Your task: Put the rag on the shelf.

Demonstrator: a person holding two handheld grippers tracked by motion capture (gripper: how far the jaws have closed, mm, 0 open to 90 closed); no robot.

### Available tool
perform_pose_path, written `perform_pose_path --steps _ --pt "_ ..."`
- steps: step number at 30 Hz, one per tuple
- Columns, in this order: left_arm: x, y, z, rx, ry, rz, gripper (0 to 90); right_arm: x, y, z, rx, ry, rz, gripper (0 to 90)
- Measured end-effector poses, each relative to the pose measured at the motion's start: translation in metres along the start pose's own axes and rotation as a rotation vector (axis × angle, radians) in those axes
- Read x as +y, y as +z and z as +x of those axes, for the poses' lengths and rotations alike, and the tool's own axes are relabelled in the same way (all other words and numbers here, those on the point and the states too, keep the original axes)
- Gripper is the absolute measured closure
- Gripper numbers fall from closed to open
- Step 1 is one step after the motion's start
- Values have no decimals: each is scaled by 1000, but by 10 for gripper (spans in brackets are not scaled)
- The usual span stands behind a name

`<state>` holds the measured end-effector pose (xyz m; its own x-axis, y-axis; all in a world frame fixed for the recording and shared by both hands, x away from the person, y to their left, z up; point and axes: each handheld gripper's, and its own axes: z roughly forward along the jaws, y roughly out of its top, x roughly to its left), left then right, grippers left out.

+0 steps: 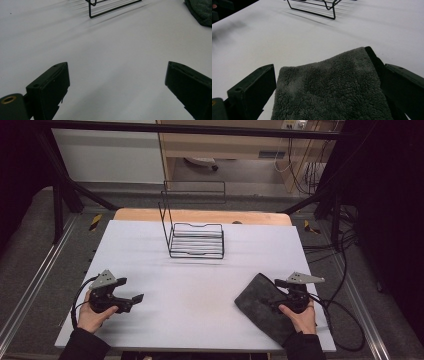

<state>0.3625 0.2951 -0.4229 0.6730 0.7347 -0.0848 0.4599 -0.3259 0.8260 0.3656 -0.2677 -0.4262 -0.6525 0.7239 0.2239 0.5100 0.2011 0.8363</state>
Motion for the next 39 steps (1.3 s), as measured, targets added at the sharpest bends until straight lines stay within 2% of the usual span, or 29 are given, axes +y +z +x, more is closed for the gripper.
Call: perform_pose_path --steps 4,18,25,32,36,39 --pt "0 1 0 2 -12 2 58 0 -1 1 3 3 -2 8" --pt "-2 0 1 13 -10 5 65 1 3 8 -15 -7 24 22" --pt "-2 0 -1 13 -12 5 64 4 11 18 -7 -19 48 63" --pt "-2 1 -1 21 -10 8 63 8 23 35 -19 -56 93 111" --pt "-2 1 -1 22 -12 8 64 9 33 45 -13 -85 131 161" --pt "-2 1 -1 23 -14 7 64 9 38 53 -8 -107 136 229"
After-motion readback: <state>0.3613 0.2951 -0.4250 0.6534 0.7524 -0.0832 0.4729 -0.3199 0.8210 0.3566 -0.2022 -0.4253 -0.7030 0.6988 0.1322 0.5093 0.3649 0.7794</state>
